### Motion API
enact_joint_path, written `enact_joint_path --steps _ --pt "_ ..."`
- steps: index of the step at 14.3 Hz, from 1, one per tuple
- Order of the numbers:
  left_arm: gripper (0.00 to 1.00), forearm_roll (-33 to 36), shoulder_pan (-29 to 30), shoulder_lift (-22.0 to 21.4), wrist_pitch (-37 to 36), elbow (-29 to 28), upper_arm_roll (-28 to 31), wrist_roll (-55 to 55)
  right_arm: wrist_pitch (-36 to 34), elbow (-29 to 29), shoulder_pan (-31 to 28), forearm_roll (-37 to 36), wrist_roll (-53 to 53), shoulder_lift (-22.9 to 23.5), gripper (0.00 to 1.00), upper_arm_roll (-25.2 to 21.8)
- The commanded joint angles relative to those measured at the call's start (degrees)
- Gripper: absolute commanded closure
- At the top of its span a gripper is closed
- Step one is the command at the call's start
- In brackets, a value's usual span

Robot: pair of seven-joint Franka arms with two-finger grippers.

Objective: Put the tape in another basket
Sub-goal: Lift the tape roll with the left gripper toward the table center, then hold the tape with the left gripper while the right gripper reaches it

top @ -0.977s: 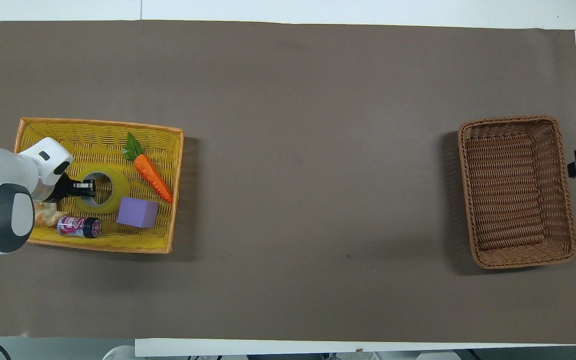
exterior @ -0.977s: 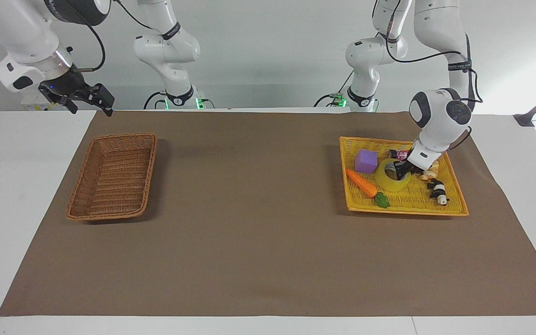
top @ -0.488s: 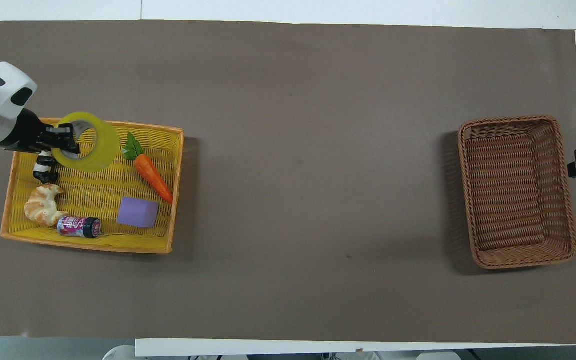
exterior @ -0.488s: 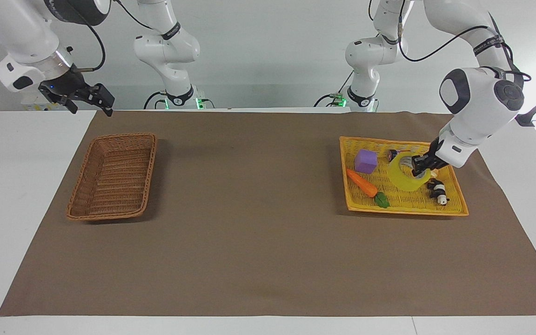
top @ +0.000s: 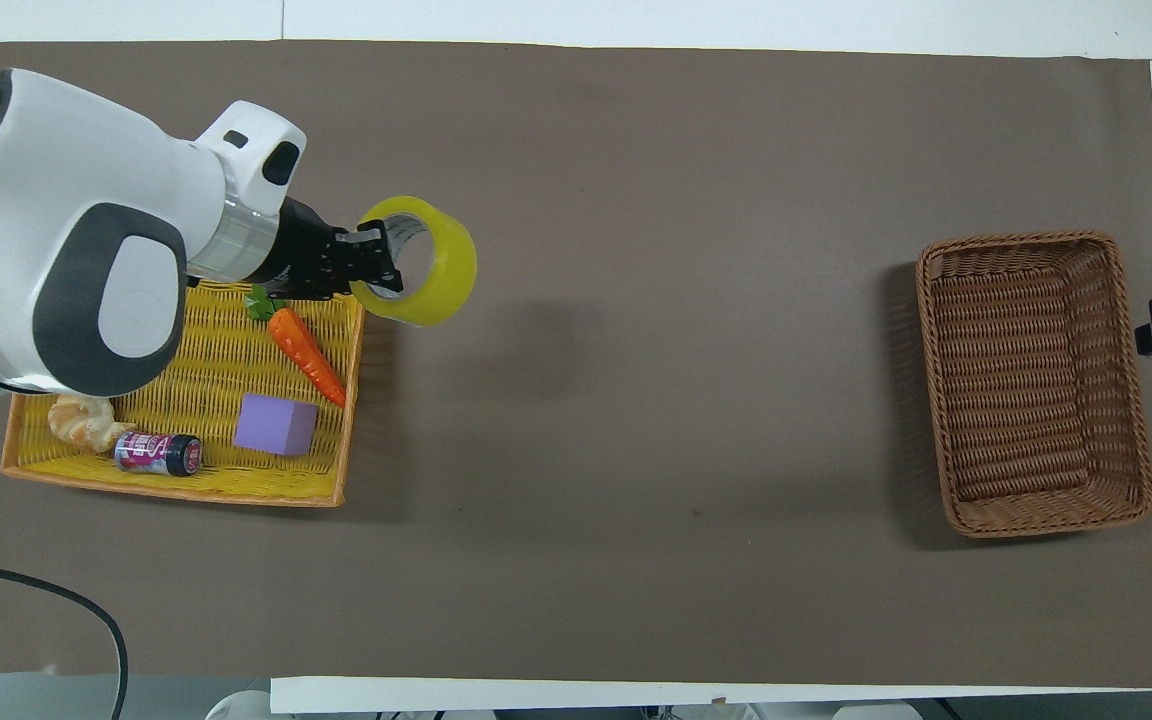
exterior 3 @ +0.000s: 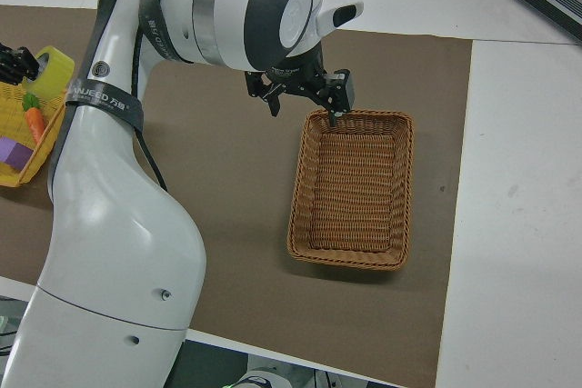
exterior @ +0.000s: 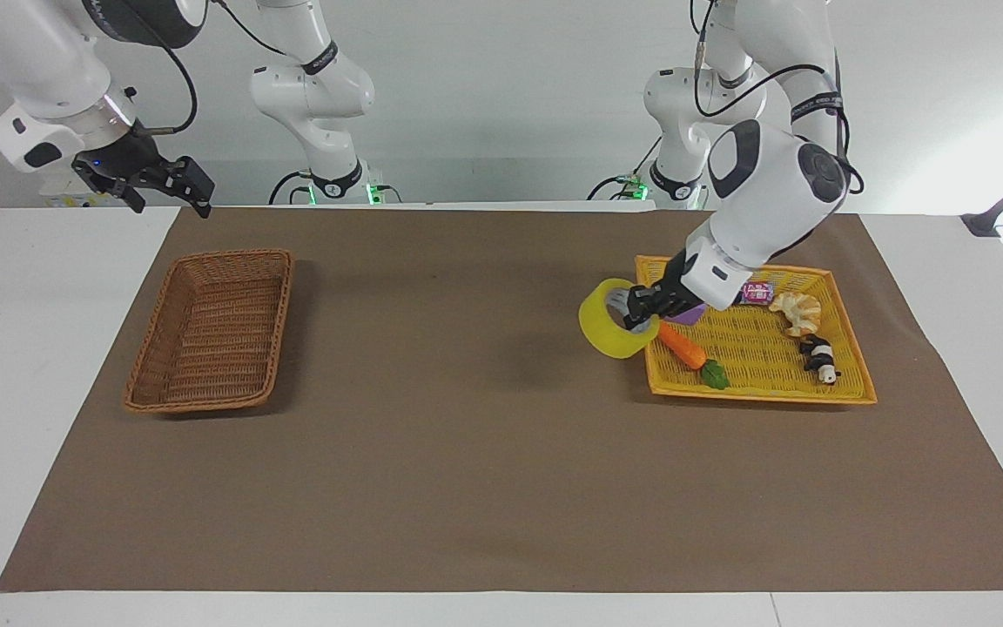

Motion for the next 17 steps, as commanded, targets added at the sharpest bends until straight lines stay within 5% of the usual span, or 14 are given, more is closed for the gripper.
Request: enact_joint_path --steps 1,9,17 --pt "1.0 -1.3 -3.3 0.3 2.6 1.2 1.0 -1.9 0.1 -1.1 -0.5 0.9 -1.1 -1.0 0.0 0.1" --pt "1.0 -0.6 -4.7 0.3 3.5 0.8 1.0 -3.2 -1.1 -1.2 -0.6 1.2 -3.0 -1.1 0.0 0.2" --pt "1.0 -0.5 -5.9 0.2 3.6 0.8 1.0 -4.3 6.4 -7.3 -0.3 28.9 -9.0 -2.8 0.0 0.2"
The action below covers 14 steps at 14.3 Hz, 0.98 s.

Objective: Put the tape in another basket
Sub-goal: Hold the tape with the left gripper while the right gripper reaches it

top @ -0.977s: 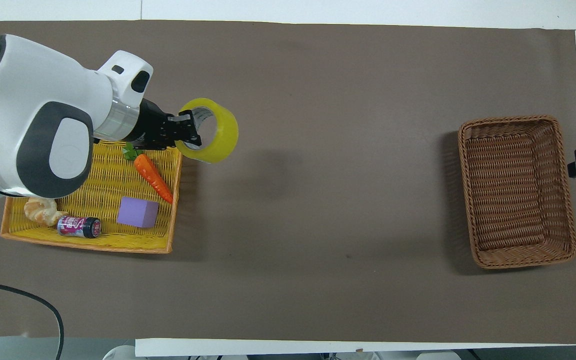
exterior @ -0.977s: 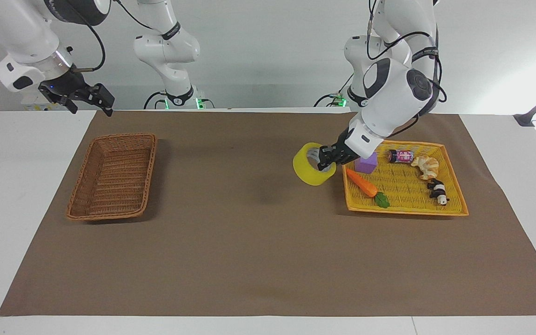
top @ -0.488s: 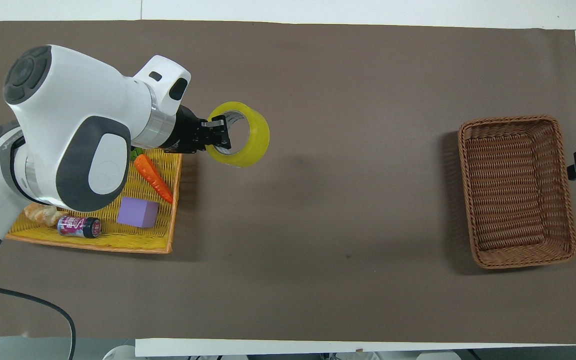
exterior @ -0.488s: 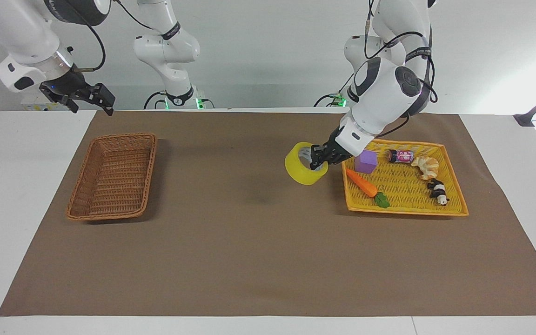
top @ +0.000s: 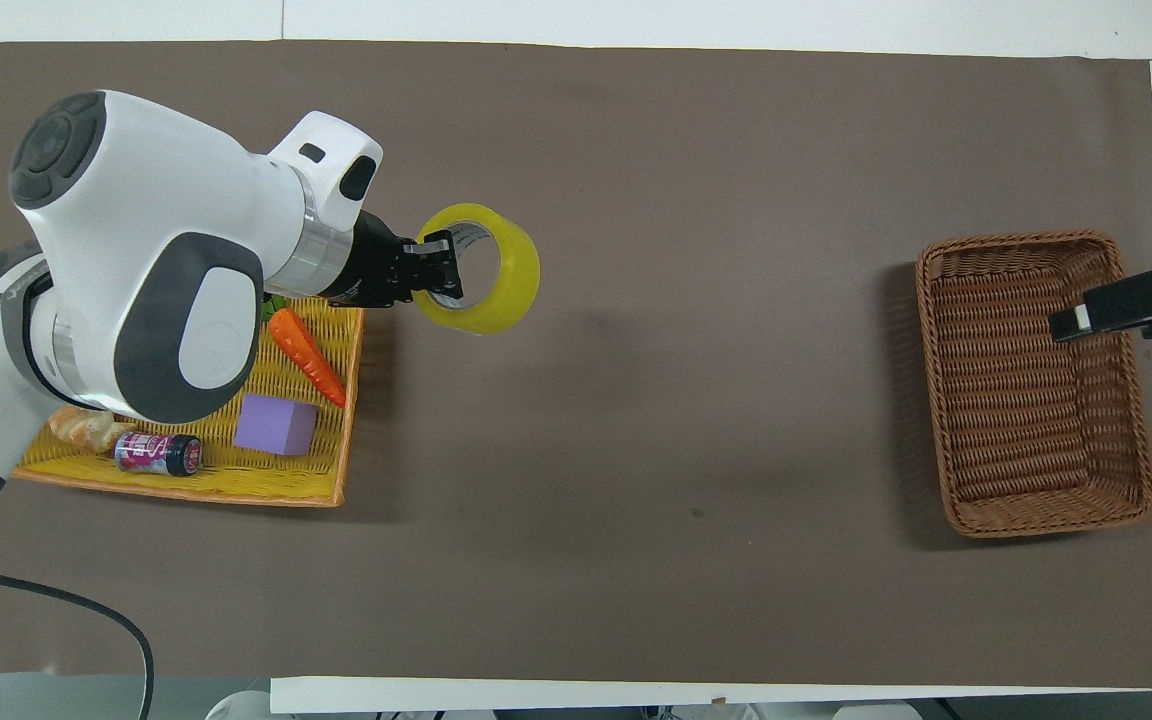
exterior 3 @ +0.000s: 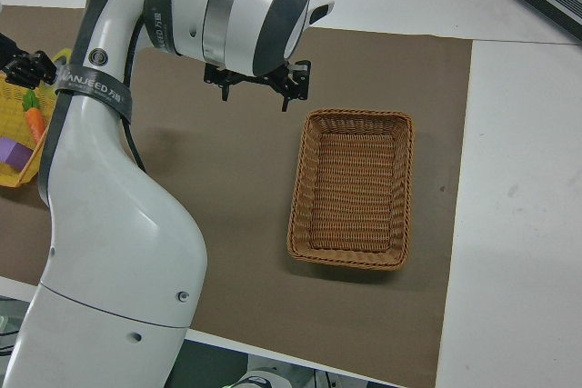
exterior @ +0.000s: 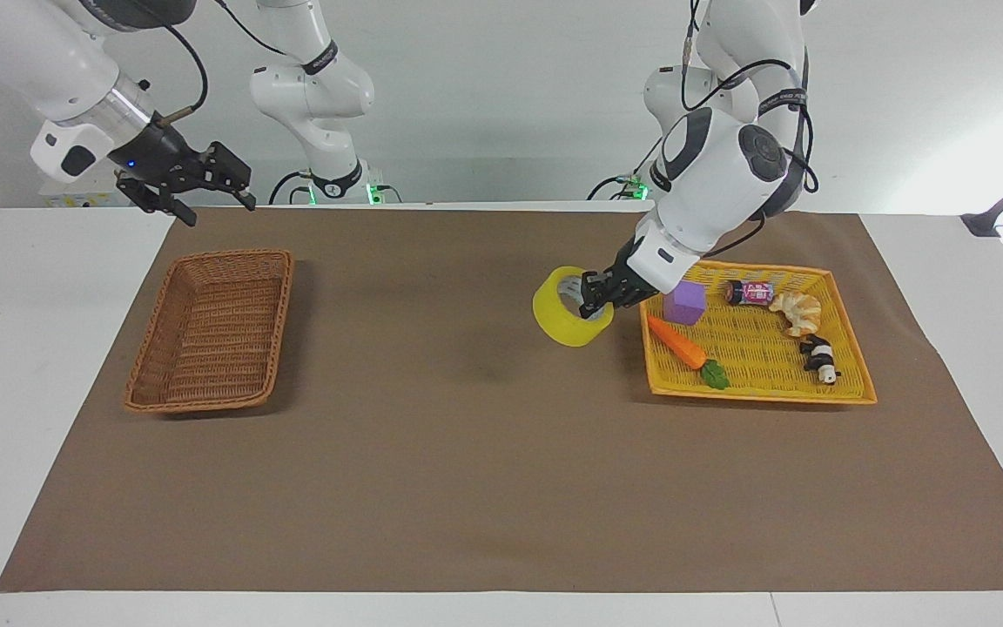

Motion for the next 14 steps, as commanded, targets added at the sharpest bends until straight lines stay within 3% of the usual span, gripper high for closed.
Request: enact_joint_path --steps 1,7,14 --pt "1.0 -0.3 -1.7 -0.1 0.4 0.5 0.8 -1.9 4.8 -8.5 -0.3 10.8 -0.3 -3.4 0.0 0.2" --pt "1.0 1.3 -1.9 -0.1 0.0 0.4 0.8 -3.6 18.2 -17.3 5.8 29.0 0.1 -2.1 0.0 0.7" --pt "1.0 1.3 -1.9 -0.2 0.1 0.2 0.8 -4.3 36.8 -18.7 20.2 44.4 0.1 4.7 0.0 0.7"
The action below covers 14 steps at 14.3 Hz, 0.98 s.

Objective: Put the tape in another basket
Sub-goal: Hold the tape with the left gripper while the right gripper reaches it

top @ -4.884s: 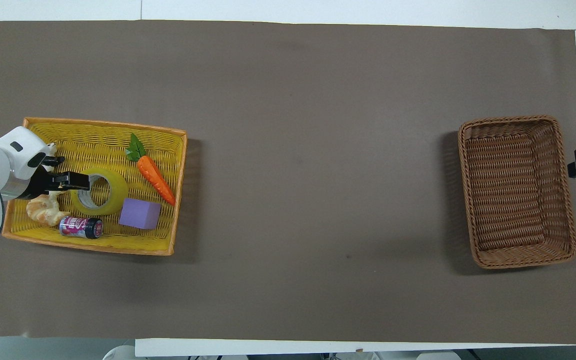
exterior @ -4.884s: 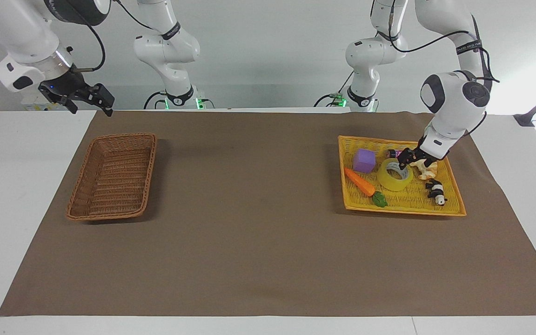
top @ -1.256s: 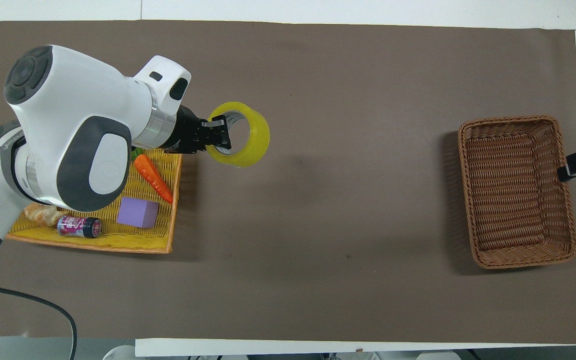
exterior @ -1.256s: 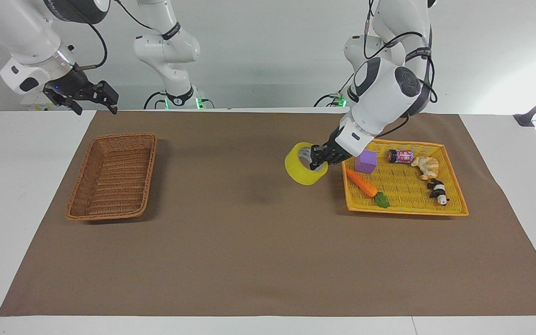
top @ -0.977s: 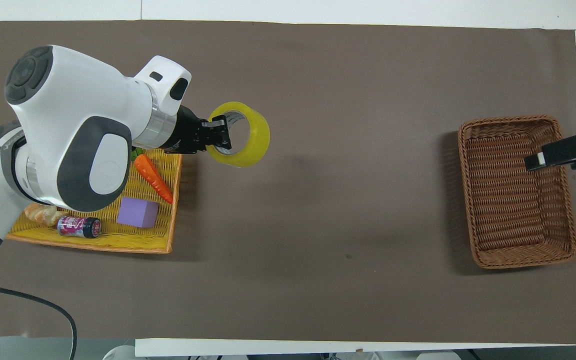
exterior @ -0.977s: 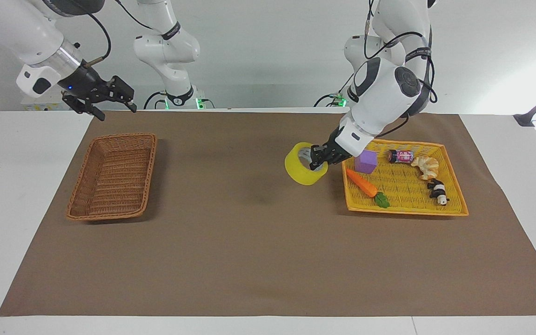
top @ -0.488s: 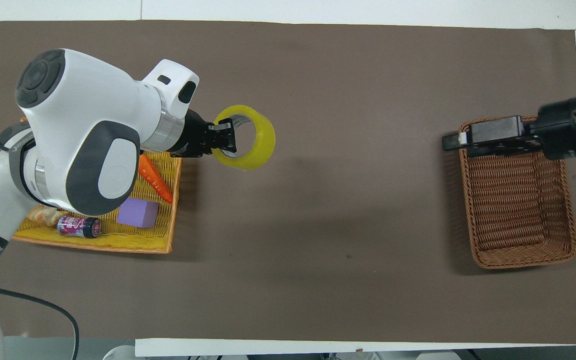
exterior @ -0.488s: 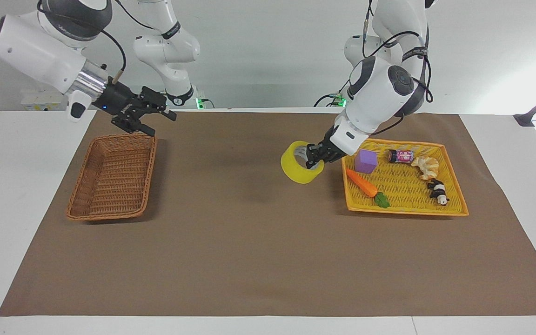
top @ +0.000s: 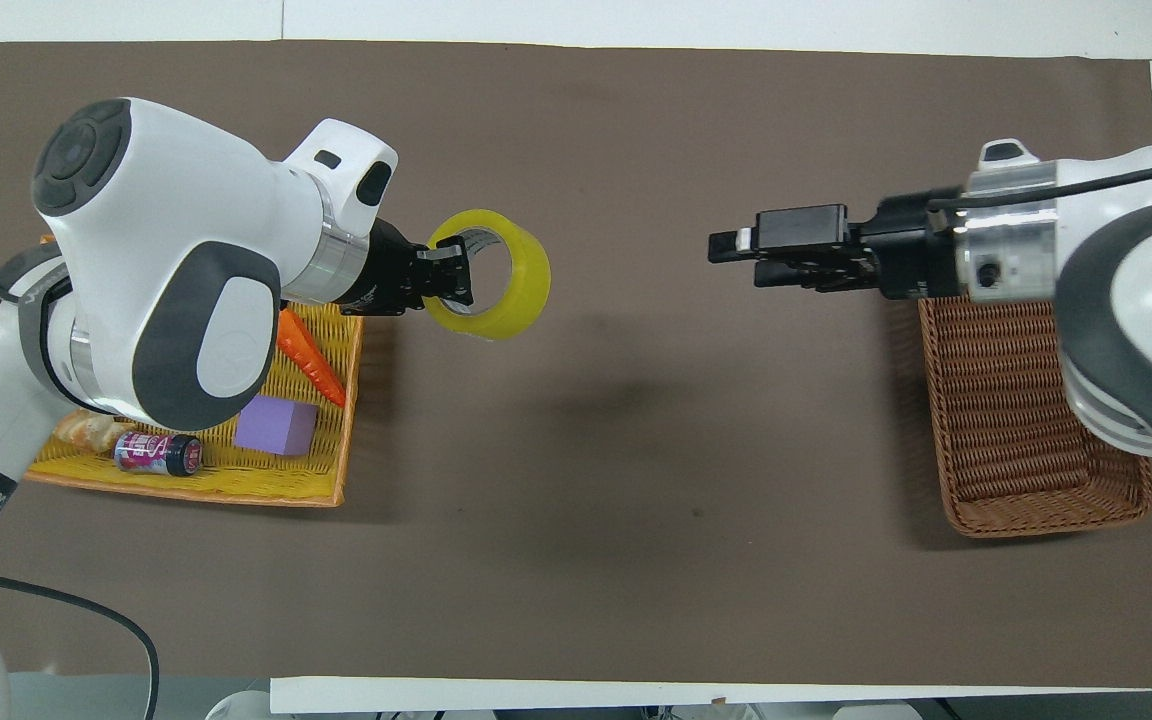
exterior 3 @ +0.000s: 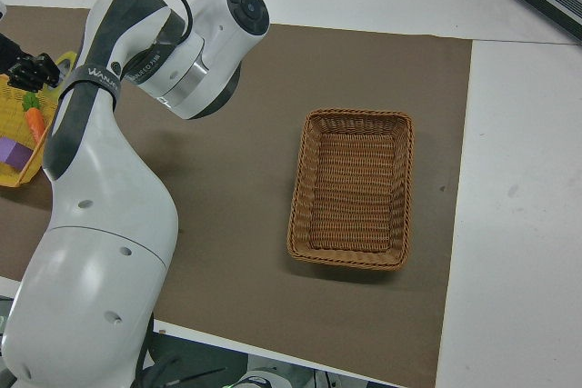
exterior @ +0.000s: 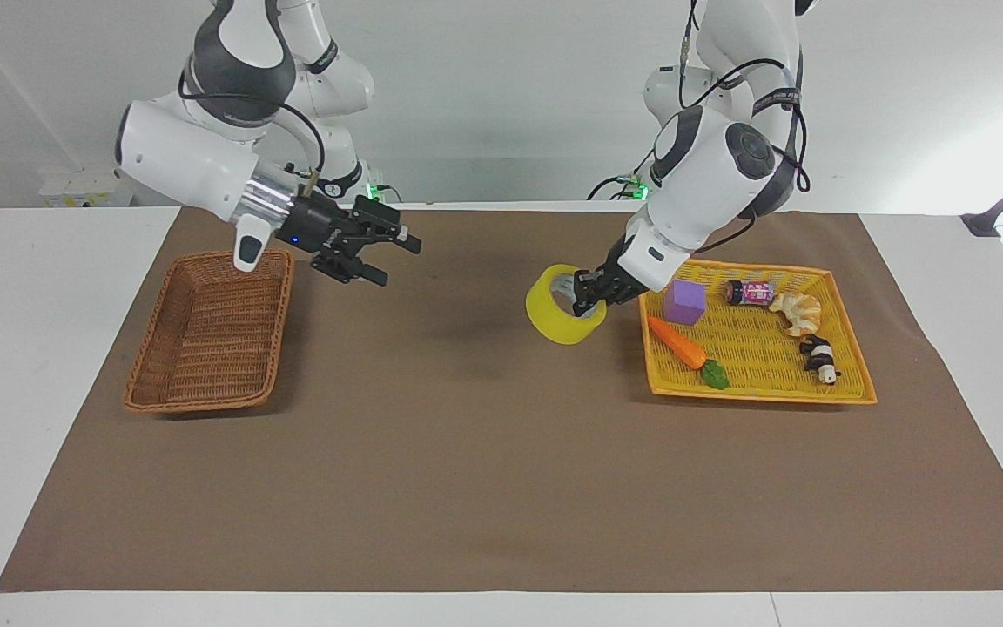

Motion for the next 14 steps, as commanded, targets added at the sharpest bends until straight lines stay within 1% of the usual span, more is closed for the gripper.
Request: enact_joint_path --steps 1,4,5,7,9,11,14 --pt "1.0 0.8 -1.1 -0.2 0.1 0.3 0.8 -1.4 7.0 -0.6 5.0 5.6 -0.1 3.1 0.0 -0.2" --pt "1.0 0.8 -1.1 -0.3 0.1 0.2 0.7 -1.4 12.4 0.4 9.2 10.5 -0.4 6.4 0.0 -0.2" --pt "1.0 0.8 -1.1 -0.3 0.2 0.1 0.8 -1.4 13.2 0.6 10.3 13.2 -0.4 7.2 0.0 -0.2" --pt "1.0 0.8 -1.0 -0.3 0.2 0.0 0.8 -1.3 13.7 1.3 11.4 15.9 -0.3 7.8 0.0 -0.2" --pt "1.0 0.8 -1.0 -0.3 0.2 0.0 0.8 -1.3 13.7 1.7 11.5 16.0 -0.3 8.0 0.0 -0.2" --pt "1.0 0.8 -1.1 -0.3 0.2 0.0 0.8 -1.4 15.0 1.7 13.9 16.0 -0.7 8.0 0.0 -0.2" --pt "1.0 0.8 -1.1 -0.4 0.2 0.0 0.8 -1.2 15.8 1.7 15.2 16.0 -0.7 8.0 0.0 -0.2"
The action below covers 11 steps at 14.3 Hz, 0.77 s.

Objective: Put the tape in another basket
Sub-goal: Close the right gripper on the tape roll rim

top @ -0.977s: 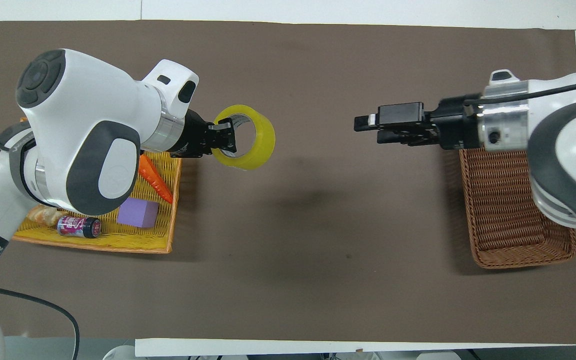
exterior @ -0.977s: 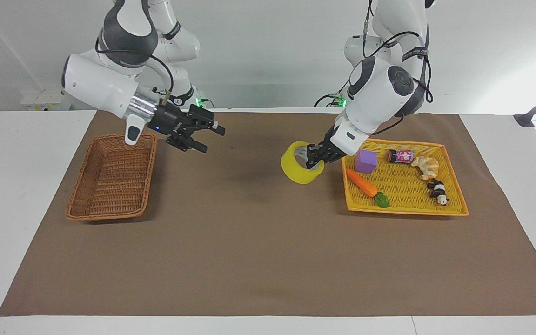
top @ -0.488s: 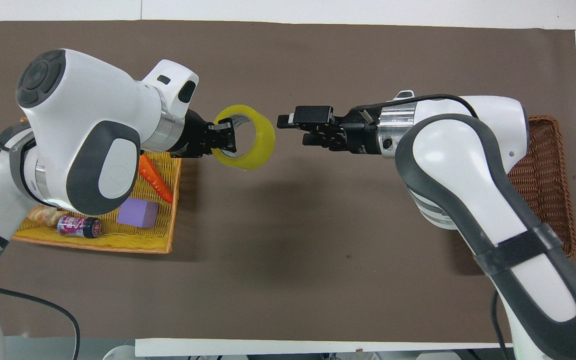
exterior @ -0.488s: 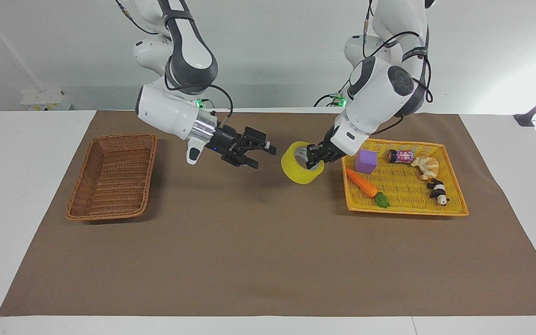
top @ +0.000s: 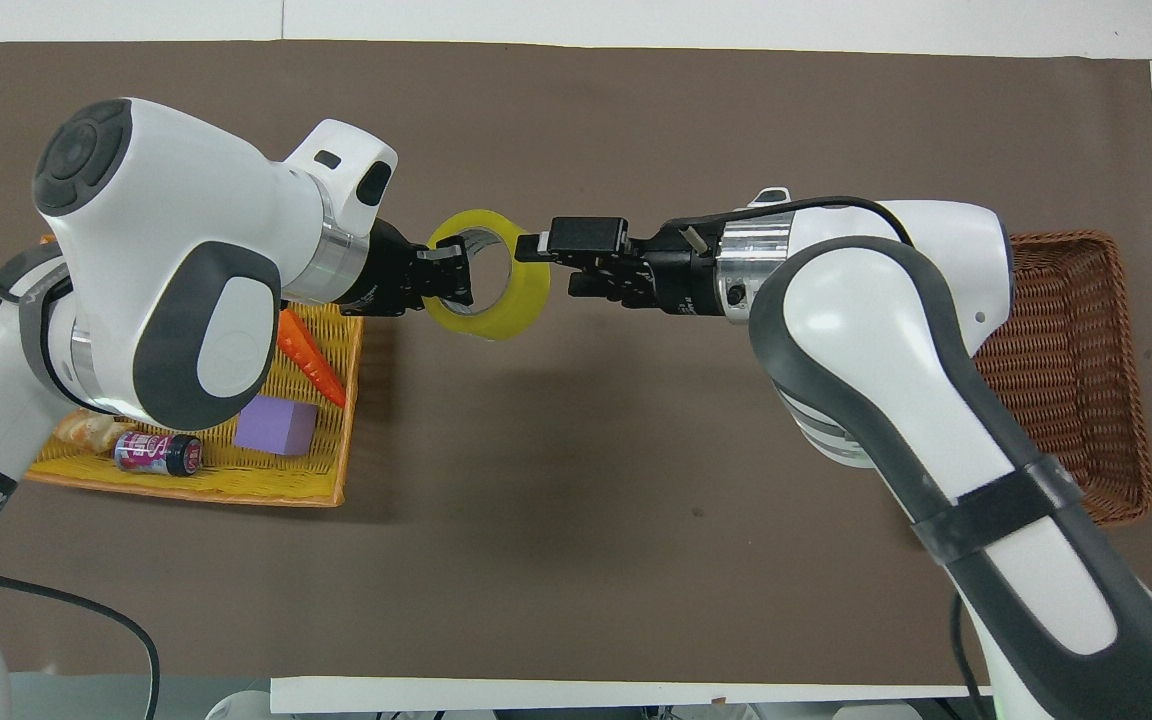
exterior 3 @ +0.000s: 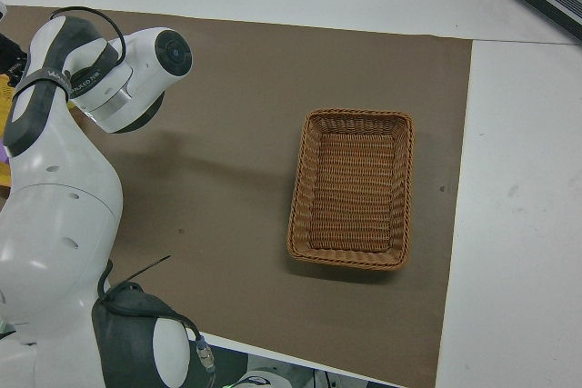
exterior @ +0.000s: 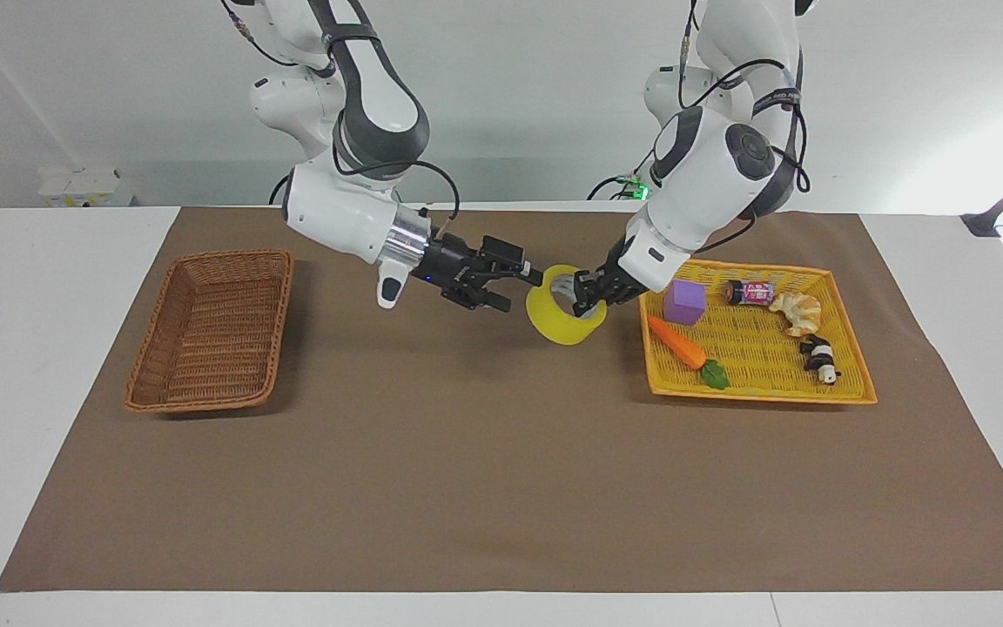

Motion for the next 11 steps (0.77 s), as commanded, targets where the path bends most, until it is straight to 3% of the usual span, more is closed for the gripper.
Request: enact_joint_path --steps 1,7,11 --pt "1.0 0.8 -1.1 -0.3 0.2 0.1 0.8 -1.0 1.4 0.5 1.5 1.2 -0.6 0.4 0.0 -0.2" --pt "1.0 0.9 -1.1 -0.4 0.3 -0.3 0.8 -1.0 3.5 0.3 2.6 1.0 -0.7 0.7 0.01 -0.2" --pt "1.0 0.9 -1.0 -0.4 0.2 -0.3 0.8 -0.9 3.5 -0.1 2.6 0.6 -0.9 0.6 0.09 -0.2"
